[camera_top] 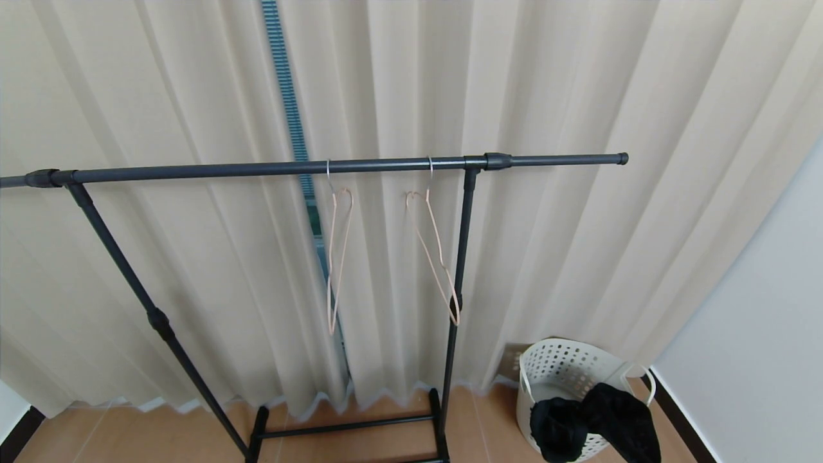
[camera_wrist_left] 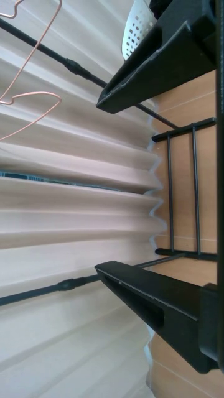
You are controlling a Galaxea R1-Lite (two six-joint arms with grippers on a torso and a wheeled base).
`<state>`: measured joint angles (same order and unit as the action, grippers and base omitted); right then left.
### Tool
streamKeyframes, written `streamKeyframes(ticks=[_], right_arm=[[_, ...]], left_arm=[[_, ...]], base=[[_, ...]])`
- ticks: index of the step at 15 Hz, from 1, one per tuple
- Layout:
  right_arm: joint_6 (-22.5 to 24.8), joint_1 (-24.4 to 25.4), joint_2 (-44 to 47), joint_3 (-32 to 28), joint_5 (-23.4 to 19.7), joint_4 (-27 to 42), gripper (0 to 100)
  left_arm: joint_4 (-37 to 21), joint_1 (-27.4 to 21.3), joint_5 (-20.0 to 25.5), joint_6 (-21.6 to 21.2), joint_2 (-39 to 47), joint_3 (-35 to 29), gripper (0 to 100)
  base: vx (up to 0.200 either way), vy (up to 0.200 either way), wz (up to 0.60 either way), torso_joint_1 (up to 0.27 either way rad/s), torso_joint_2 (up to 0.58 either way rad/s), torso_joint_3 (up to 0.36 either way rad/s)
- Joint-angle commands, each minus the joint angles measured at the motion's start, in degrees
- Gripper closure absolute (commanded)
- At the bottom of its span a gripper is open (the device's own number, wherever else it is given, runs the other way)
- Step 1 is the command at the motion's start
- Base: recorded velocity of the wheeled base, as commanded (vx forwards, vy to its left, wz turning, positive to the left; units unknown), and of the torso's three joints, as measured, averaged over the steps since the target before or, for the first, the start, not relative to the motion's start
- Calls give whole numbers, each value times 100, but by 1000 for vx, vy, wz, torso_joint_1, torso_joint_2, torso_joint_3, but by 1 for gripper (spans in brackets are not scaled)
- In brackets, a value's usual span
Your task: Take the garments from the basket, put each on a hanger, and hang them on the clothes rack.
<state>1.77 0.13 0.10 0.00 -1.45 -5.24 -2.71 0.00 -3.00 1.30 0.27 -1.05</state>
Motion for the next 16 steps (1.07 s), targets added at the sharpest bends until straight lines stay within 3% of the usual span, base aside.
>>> streamKeyframes(ticks=[1,16], right_arm=[[-1,4,8,0,-4,-3,0],[-133,13,8,0,4,-3,0]], left_arm=[[-2,0,1,10,8,-1,0],[-2,0,1,63,8,-1,0]], base=[[0,0,0,0,0,0],[0,0,0,0,0,0]])
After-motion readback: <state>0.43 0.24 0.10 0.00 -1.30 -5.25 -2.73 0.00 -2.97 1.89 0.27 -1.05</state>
